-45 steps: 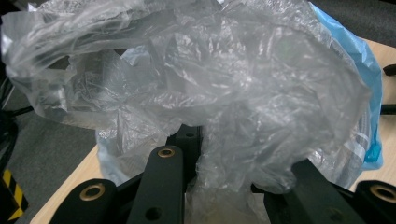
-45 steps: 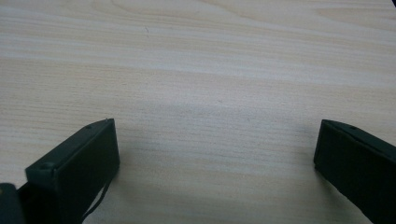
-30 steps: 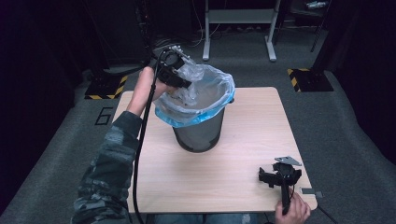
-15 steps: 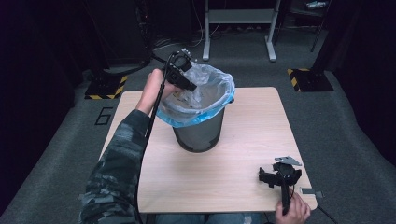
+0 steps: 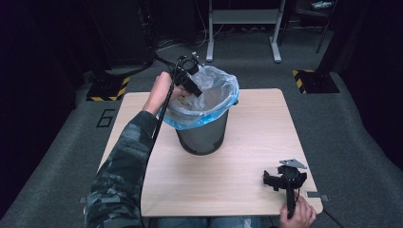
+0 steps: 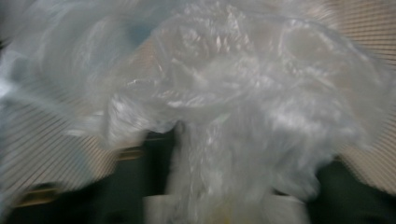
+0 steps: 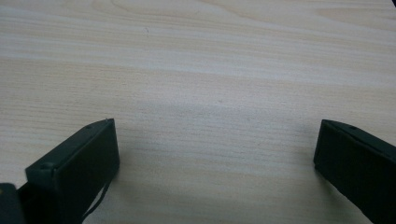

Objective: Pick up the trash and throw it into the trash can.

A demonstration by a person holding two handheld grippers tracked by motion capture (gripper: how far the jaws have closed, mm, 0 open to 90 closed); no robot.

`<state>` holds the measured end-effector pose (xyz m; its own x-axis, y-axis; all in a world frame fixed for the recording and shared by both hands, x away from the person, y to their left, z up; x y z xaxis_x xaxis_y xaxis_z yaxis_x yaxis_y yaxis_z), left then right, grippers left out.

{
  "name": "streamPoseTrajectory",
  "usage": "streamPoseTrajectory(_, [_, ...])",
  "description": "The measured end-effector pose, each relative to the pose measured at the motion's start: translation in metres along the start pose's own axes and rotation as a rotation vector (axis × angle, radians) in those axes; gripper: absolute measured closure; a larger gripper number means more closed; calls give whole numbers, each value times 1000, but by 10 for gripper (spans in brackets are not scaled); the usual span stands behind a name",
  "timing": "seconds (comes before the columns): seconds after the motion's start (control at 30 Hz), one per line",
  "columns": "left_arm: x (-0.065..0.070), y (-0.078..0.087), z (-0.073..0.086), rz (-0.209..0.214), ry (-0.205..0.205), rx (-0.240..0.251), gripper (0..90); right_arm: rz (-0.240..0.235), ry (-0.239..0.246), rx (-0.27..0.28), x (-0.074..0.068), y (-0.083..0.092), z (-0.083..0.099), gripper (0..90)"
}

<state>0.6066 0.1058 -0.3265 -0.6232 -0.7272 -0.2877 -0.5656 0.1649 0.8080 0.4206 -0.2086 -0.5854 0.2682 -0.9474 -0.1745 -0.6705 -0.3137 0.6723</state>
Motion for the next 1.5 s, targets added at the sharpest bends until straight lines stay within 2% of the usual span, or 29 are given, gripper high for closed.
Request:
streamPoseTrajectory(0.03, [-1, 2, 1, 9, 6, 4, 290, -1, -10, 3, -1, 0, 0, 0])
streamPoseTrajectory(0.13, [-6, 10, 3, -2, 19, 20, 162, -1, -10, 3, -1, 0, 0, 0])
streamPoseTrajectory(0.3, [-12, 32, 8, -11, 34, 74, 121, -1, -10, 3, -1, 0, 0, 0])
streamPoseTrajectory(0.47, [-13, 63, 21, -13, 36, 134, 103, 0, -8, 3, -1, 0, 0, 0])
streamPoseTrajectory(0.5, [-13, 71, 26, -26, 29, 156, 105, -1, -5, 2, 0, 0, 0, 0])
streamPoseTrajectory(0.63, [-8, 86, 53, -46, 12, 169, 105, -1, -5, 0, 0, 0, 0, 0])
streamPoseTrajectory(0.83, [-2, 89, 95, -63, 13, 191, 102, 0, -1, 0, 0, 0, 0, 0])
streamPoseTrajectory(0.97, [1, 80, 124, -60, 33, 193, 99, 0, -1, 0, 0, 0, 0, 0])
streamPoseTrajectory(1.07, [3, 64, 147, -59, 50, 180, 108, -1, -3, 0, 0, 0, 0, 0])
streamPoseTrajectory(1.23, [12, 25, 189, -48, 62, 115, 119, 0, -1, 0, 0, 0, 0, 0])
streamPoseTrajectory(1.3, [18, 8, 205, -38, 79, 108, 120, -1, -7, 1, -1, 0, 0, 0])
streamPoseTrajectory(1.37, [23, -5, 216, -27, 73, 118, 120, -1, -3, 0, 0, 0, 0, 0])
streamPoseTrajectory(1.47, [35, -30, 237, -1, 80, 105, 125, -1, -5, 0, 0, 0, 0, 0])
streamPoseTrajectory(1.5, [40, -41, 246, 20, 88, 100, 121, 0, -1, 1, 0, 0, 0, 0])
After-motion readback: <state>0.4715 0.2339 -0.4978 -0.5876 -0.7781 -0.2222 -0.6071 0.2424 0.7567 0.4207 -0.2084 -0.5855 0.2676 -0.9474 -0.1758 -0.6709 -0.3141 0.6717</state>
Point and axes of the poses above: each handheld gripper's, and its own axes: y roughly backward along the jaws, z roughly out of its underside, x roughly to its right, the point moved 8 cm from there along -y, roughly forward along the jaws, and after that the axes turned 14 degrees about -z, right-handed, at the moved point
